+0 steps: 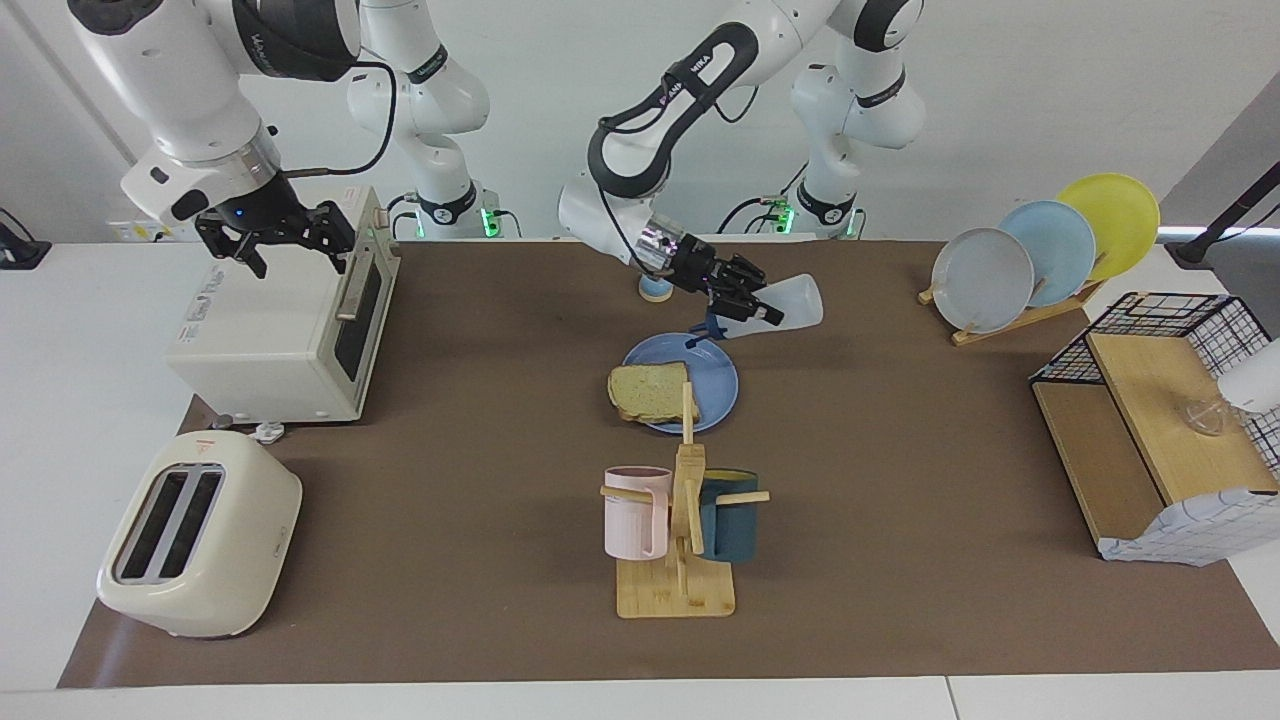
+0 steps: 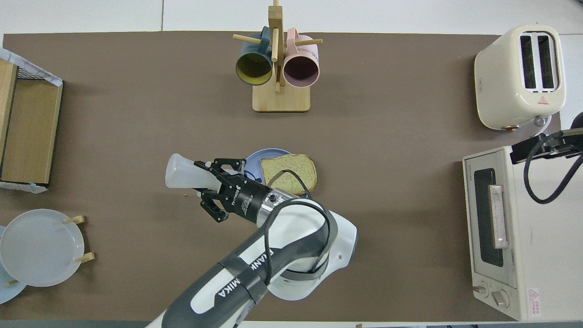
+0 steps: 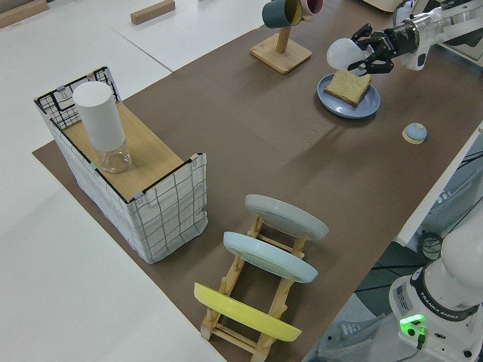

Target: Put bread on plate and add seasoning

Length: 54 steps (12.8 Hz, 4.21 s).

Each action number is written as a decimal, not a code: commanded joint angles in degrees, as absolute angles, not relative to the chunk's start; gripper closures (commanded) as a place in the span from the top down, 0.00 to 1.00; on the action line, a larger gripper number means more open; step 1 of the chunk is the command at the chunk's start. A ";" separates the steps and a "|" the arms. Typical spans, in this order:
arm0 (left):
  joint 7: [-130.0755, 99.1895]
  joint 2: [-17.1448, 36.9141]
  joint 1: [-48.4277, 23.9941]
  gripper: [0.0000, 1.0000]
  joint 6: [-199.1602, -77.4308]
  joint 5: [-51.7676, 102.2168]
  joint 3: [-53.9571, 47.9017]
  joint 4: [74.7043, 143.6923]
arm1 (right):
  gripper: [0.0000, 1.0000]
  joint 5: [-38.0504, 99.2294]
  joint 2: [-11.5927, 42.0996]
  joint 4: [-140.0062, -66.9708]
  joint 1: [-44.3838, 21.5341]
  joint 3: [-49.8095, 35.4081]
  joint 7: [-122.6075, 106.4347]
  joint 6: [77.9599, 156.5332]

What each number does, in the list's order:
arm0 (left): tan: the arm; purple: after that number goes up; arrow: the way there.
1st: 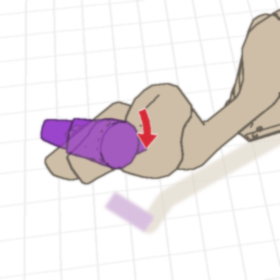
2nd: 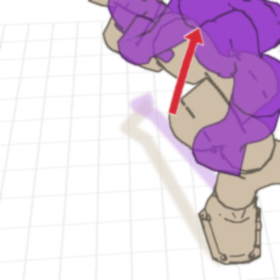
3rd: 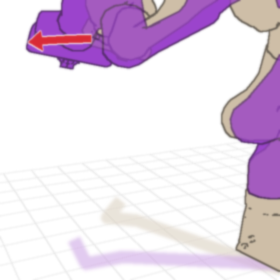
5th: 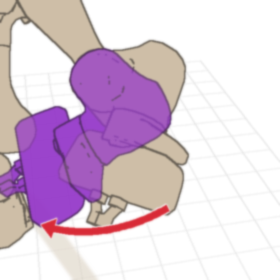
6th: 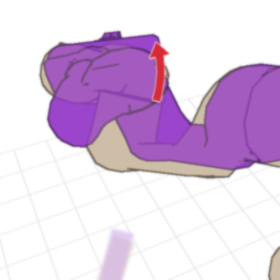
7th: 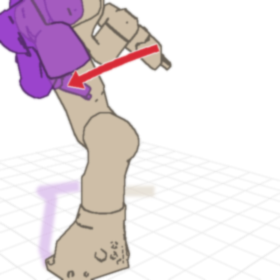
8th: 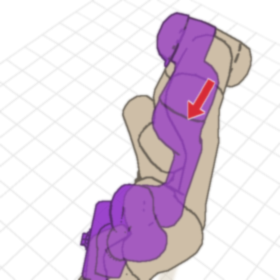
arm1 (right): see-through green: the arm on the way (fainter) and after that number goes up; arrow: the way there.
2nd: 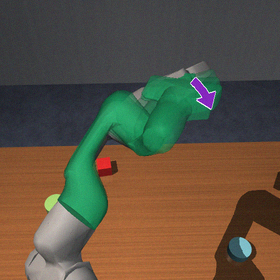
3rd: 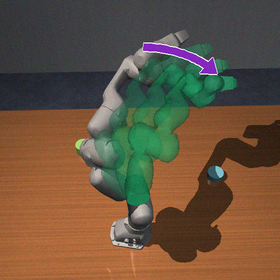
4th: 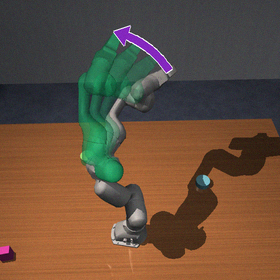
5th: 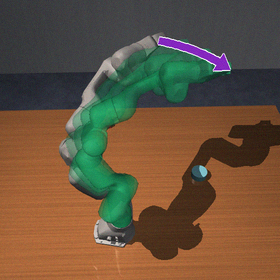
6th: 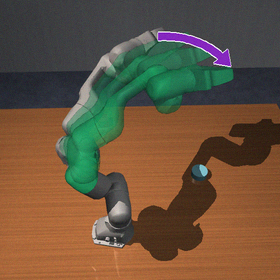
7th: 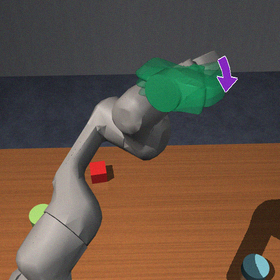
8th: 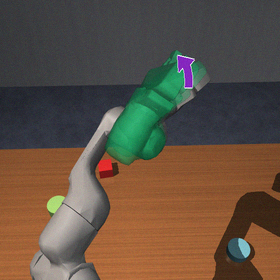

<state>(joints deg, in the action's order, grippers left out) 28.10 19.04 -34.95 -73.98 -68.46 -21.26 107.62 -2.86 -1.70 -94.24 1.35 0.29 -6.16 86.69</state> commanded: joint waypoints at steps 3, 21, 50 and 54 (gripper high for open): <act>28.30 18.81 -32.78 0.00 -75.68 -70.67 -21.53 108.28 | 1.00 -2.81 -2.46 -94.83 2.02 -0.09 -7.12 86.48; 28.30 18.64 -30.94 0.00 -76.55 -65.92 -21.45 107.31 | 1.00 -2.90 -2.46 -94.83 2.02 -0.09 -7.12 86.48; 13.82 -11.50 8.26 0.00 -125.55 3.68 -20.92 117.83 | 1.00 -2.81 -2.46 -94.83 2.02 -0.09 -7.12 86.48; 3.89 -14.33 7.65 0.00 -142.70 5.36 -20.92 128.13 | 1.00 -2.81 -2.46 -94.83 2.02 -0.09 -7.12 86.48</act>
<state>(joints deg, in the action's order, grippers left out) 7.83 -10.95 7.75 -136.32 4.17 -20.89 122.57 -2.86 -1.70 -94.24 1.35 0.29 -6.16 86.69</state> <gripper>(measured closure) 0.542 0.000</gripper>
